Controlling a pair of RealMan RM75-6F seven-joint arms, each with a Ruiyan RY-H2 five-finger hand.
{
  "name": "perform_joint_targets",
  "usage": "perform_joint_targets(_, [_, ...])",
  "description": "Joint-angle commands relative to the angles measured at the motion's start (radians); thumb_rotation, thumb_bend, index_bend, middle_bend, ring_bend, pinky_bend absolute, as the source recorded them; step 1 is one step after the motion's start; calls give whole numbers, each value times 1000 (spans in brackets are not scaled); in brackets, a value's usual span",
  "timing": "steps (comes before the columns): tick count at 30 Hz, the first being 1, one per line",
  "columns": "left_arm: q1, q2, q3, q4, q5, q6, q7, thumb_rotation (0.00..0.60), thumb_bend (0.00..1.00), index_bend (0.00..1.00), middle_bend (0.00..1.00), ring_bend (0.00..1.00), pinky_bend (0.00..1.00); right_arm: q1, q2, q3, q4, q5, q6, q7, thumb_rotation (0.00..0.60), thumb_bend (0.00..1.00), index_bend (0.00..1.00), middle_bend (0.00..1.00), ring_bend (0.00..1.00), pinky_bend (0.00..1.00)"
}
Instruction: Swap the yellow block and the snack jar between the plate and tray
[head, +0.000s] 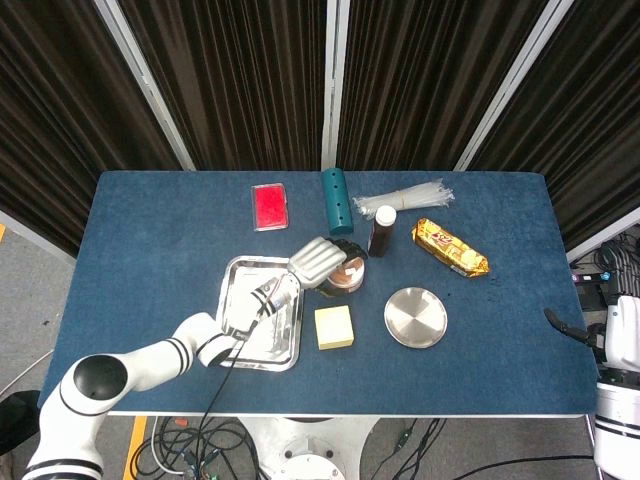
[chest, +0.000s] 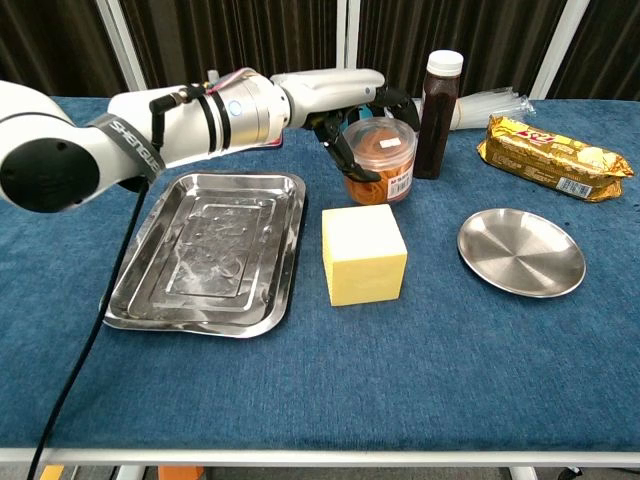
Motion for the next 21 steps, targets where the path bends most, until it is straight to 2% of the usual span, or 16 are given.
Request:
perform_joint_targets(1, [-17,-43,23,68,11,4,-46,600,378,310,314,231,401,1,-1,1,-2,-1,-2,-1,600,0,0,29,0,0])
perform_joint_targets(6, [-14,-58,48,109,29,38,-88,600,278,264,236,165,348,1,1,4,-4,-1,-5,-7,600,0,0,29,0,0])
perform_joint_targets(10, [4,-31,63,89,27,52,-93,600,225,231,198,129,329,-1,3,4,-2,-2,-6,-8,600,0,0,28,0,0])
perform_joint_targets(16, [48,53,70,-37,-10,49,-53,600,154,166,111,67,280,0,5,9,1,0,-12,1,600,0,0,27,0,0])
perform_joint_targets(21, [62,84,63,-112,-23,70,-26,600,114,132,72,61,272,4,1,8,-7,-8,-13,-8,600,0,0,27,0,0])
